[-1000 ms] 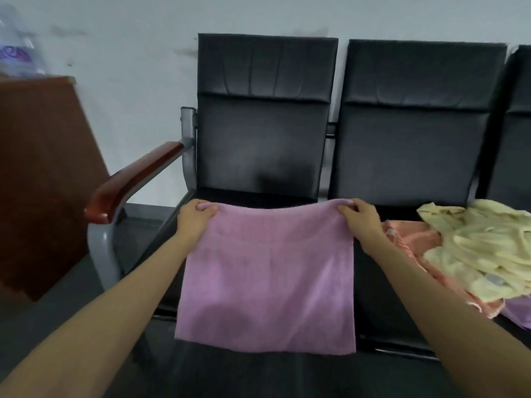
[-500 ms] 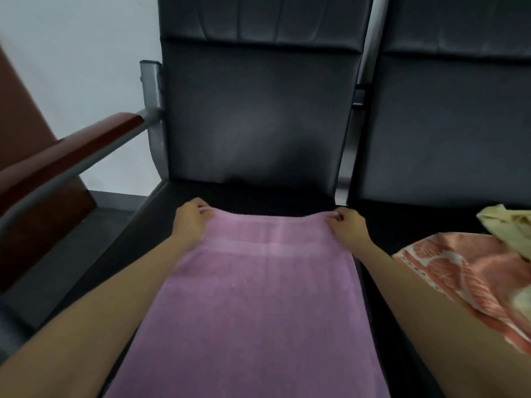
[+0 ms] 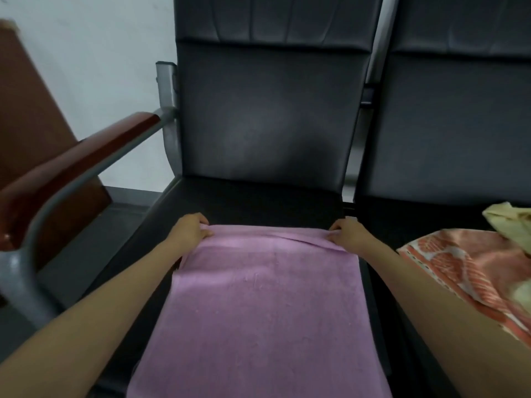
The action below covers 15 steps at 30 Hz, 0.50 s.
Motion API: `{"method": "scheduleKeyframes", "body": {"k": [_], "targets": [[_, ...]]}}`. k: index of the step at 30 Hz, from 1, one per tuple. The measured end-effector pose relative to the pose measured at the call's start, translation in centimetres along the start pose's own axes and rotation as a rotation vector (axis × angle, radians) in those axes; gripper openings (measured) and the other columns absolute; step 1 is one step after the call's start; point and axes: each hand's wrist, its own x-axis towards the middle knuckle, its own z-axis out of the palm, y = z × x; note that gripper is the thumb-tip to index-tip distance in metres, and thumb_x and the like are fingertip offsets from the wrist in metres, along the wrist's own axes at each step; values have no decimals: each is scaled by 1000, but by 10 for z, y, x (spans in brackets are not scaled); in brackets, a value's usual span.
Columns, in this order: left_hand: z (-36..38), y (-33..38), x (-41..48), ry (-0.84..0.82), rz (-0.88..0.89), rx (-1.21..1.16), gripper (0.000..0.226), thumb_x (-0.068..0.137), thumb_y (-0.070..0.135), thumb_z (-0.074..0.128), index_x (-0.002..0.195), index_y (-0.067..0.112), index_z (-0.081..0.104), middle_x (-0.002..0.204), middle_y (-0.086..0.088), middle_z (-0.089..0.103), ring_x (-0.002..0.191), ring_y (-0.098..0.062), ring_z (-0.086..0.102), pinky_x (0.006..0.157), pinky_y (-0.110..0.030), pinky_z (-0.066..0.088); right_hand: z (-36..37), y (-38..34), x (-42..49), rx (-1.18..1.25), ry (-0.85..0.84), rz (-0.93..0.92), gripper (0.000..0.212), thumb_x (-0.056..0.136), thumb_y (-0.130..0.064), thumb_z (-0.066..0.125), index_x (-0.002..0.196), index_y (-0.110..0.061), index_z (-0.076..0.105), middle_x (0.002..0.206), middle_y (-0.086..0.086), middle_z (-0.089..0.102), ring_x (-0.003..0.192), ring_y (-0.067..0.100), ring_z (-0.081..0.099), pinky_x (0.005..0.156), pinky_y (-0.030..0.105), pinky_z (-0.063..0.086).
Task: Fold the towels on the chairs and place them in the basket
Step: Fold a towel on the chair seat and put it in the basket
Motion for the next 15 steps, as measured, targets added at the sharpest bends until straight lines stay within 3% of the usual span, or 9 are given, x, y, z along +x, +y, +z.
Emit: {"method": "scheduleKeyframes", "body": {"k": [5,10,15], "targets": [[-23,-10,-65,-57,19,246,18,94,20,56,102,7,63,101,-8,60,82,-16,56,72,-26,43,7,-8,-62,-196,-13,-73,4,92,-20,55,92,-18,58,95,2,58,84,16,56,65,23,41],[-65,-1,-139,182,110,215,12,94,28,53,97,16,56,103,-5,48,84,-21,55,80,-41,49,-31,-26,-142,-238,172,-176,17,94,-28,54,102,-13,56,105,4,48,85,20,52,72,30,42],[-123,34,-210,280,194,167,13,94,28,54,87,17,49,91,-7,59,85,-27,56,68,-34,41,-94,-51,-233,-205,361,-216,13,92,-28,55,90,-15,51,98,8,58,86,29,56,68,32,42]]}}
